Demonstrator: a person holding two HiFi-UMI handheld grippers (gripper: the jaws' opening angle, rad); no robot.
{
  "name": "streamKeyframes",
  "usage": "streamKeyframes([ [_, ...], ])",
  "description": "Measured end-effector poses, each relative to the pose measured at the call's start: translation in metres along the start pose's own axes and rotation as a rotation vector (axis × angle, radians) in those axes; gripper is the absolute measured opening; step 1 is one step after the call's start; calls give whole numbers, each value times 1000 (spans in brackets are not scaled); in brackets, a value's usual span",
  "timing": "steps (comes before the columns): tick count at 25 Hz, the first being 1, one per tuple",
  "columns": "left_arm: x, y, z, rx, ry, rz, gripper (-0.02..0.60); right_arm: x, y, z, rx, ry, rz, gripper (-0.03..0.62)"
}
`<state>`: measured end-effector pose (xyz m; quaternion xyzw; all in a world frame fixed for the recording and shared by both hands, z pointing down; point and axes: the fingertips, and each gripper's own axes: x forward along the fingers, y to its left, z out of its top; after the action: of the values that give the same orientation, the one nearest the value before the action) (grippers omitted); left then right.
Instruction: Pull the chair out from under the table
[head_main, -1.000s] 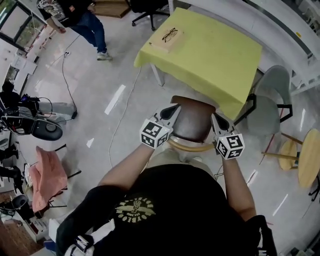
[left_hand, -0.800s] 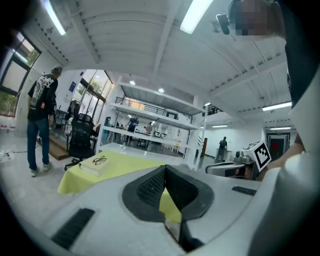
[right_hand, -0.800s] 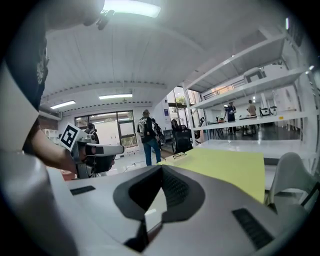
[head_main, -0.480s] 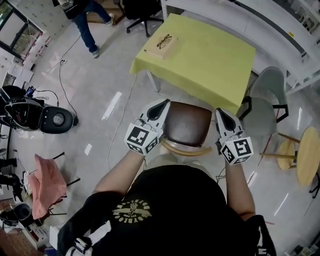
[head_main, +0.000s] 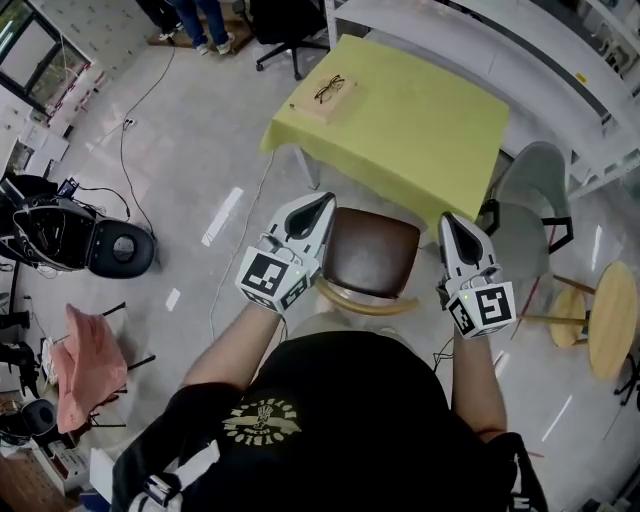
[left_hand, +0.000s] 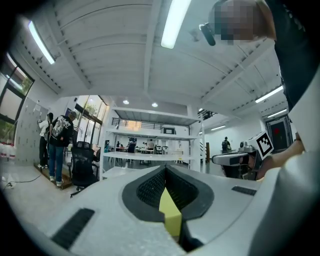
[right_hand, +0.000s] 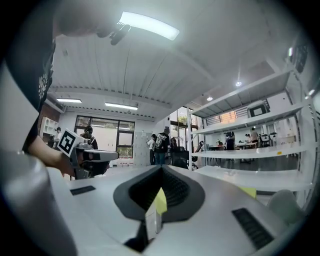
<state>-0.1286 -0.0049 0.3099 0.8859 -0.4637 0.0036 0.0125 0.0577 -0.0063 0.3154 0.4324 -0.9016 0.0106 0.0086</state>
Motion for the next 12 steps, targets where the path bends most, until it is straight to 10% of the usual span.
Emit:
streamKeyframes([
  [12, -28, -16, 22, 23, -9, 118, 9, -26, 2, 17, -11, -29, 55, 11],
])
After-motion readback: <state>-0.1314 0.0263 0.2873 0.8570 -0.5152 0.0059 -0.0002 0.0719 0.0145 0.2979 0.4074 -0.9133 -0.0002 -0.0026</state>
